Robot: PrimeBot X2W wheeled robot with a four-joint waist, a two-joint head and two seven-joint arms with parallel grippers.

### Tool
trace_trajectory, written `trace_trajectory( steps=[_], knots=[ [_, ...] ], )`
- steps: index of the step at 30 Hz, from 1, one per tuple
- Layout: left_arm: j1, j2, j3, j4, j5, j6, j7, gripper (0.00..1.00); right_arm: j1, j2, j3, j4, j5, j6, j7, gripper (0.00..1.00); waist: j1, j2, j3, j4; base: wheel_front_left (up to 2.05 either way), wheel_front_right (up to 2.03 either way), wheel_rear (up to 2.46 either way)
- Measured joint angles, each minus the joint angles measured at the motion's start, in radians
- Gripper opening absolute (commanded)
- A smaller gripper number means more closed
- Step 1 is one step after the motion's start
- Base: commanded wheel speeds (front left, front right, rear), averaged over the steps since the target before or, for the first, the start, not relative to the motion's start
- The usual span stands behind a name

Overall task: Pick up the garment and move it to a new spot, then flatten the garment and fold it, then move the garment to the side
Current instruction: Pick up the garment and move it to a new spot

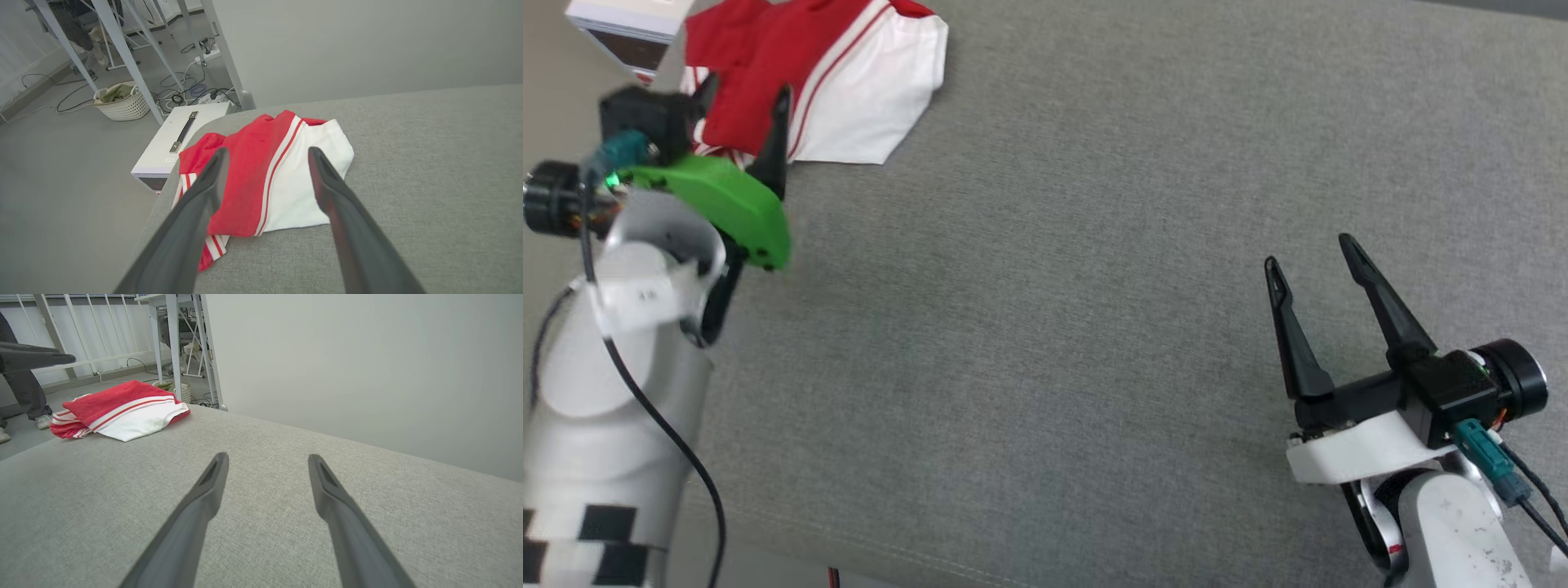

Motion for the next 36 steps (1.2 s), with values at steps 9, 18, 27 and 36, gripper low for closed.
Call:
trace_trajectory(
  steps=[9, 18, 27, 36],
  knots=[
    [-0.217, 0.208, -0.14, 0.14, -0.262, -0.001, 0.338, 1.0, -0.019, -0.007, 0.016, -0.055, -0.012, 0.0, 0.007, 1.0, 0.0, 0.0, 0.144, -0.087, 0.0, 0.0, 0.0],
    [-0.257, 0.295, -0.225, 0.227, -0.422, -0.001, 0.432, 1.0, -0.029, -0.013, 0.042, -0.052, -0.018, 0.0, -0.003, 1.0, 0.0, 0.0, 0.238, -0.175, 0.0, 0.0, 0.0],
    [-0.285, 0.335, -0.26, 0.239, -0.556, 0.005, 0.47, 0.0, -0.038, -0.008, 0.047, -0.048, -0.019, 0.0, -0.012, 1.0, -0.0002, 0.0, 0.278, -0.216, 0.0, 0.0, 0.0],
    [-0.23, 0.319, -0.31, 0.203, -0.599, 0.003, 0.235, 0.0, -0.037, -0.003, 0.019, 0.0, -0.026, 0.0, -0.016, 1.0, -0.0001, 0.0, 0.211, -0.208, 0.0, 0.0, 0.0]
  ],
)
